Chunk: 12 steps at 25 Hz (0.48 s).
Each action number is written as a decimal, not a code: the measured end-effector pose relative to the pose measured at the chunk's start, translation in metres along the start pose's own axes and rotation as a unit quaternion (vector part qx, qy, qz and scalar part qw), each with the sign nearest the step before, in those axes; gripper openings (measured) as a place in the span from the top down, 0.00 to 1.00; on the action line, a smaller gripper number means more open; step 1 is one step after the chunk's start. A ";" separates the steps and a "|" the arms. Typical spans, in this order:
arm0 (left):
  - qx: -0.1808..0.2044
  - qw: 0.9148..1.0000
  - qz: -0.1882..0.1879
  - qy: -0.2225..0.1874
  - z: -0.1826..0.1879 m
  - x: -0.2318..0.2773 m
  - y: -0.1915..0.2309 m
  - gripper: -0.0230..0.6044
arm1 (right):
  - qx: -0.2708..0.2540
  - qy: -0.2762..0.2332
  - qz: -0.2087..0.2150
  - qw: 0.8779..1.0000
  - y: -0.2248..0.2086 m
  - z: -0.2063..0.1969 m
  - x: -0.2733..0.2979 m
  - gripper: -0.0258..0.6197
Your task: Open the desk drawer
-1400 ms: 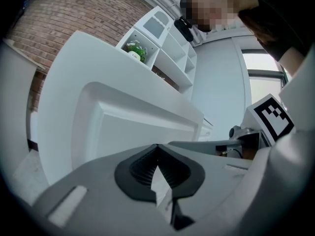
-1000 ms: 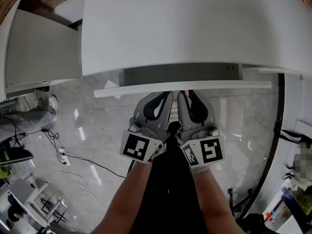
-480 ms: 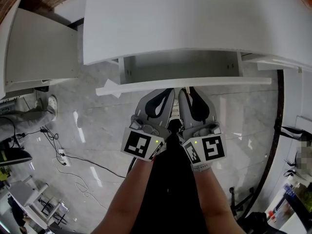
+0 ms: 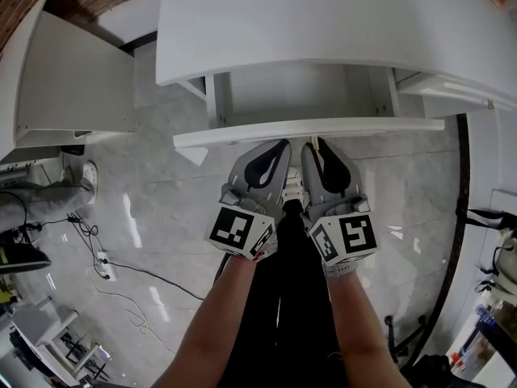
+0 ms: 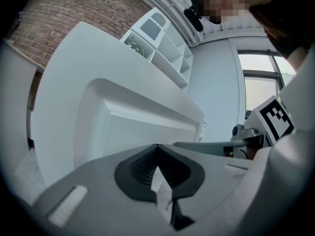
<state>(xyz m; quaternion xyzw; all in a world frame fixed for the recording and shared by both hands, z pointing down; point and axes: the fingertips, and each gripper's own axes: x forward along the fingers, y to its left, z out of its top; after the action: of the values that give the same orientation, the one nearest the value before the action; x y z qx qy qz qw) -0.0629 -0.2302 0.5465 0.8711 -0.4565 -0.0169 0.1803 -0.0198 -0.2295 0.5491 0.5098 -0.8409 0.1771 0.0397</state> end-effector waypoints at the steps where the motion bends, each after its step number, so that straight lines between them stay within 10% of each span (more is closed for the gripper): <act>1: 0.001 1.000 -0.001 0.001 0.000 -0.001 -0.001 0.96 | 0.001 0.000 -0.002 1.000 0.000 0.000 -0.002 0.84; 12: -0.005 1.000 -0.005 0.005 -0.001 -0.016 -0.014 0.96 | 0.001 0.005 -0.003 1.000 0.008 -0.007 -0.019 0.85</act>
<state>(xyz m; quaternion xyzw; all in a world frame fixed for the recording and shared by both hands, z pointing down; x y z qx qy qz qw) -0.0611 -0.2096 0.5408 0.8724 -0.4512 -0.0161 0.1871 -0.0189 -0.2079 0.5484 0.5112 -0.8391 0.1804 0.0443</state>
